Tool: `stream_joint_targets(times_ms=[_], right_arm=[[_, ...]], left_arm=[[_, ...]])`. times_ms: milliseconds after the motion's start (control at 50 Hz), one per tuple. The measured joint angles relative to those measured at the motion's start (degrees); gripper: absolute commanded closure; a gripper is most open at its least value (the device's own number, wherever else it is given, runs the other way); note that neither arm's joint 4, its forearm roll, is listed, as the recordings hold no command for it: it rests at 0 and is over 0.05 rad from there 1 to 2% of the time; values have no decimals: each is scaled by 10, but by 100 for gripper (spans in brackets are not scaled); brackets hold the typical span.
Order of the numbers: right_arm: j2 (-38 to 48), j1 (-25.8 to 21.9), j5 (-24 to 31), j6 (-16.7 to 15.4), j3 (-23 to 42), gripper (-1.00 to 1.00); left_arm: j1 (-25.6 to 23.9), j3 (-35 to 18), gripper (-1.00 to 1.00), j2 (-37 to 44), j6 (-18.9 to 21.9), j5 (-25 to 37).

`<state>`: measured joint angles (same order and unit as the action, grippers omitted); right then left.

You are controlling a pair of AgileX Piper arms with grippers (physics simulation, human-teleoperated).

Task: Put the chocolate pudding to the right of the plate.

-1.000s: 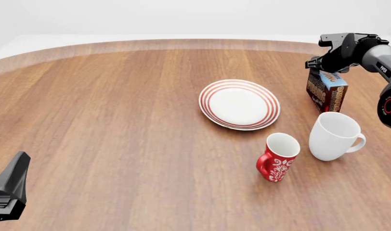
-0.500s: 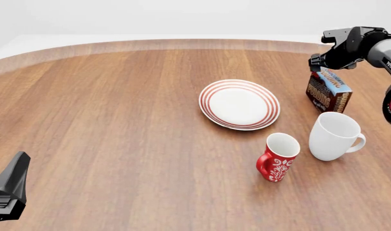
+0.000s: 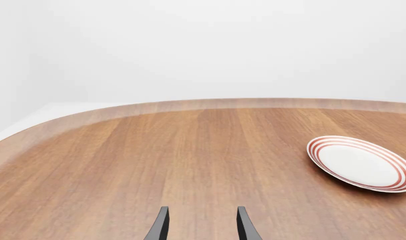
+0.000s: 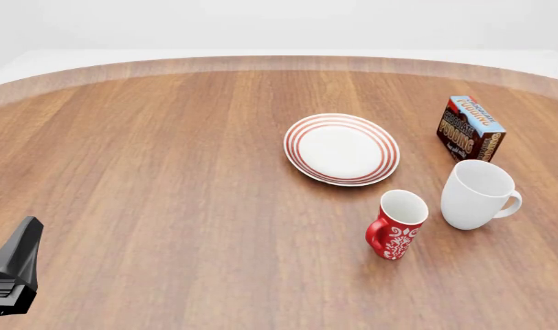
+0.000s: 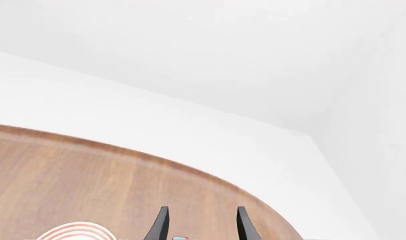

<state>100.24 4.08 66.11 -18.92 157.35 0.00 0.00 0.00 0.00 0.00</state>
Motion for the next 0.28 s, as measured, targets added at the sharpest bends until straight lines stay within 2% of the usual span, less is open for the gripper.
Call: stream_joint_targets(times_ms=[120, 280], right_arm=[[-73, -7, 6, -16, 23, -100], [-120, -11, 10, -27, 38, -100]], left_arm=[[0, 0, -100, 0, 0, 0], [0, 0, -100, 0, 0, 0]])
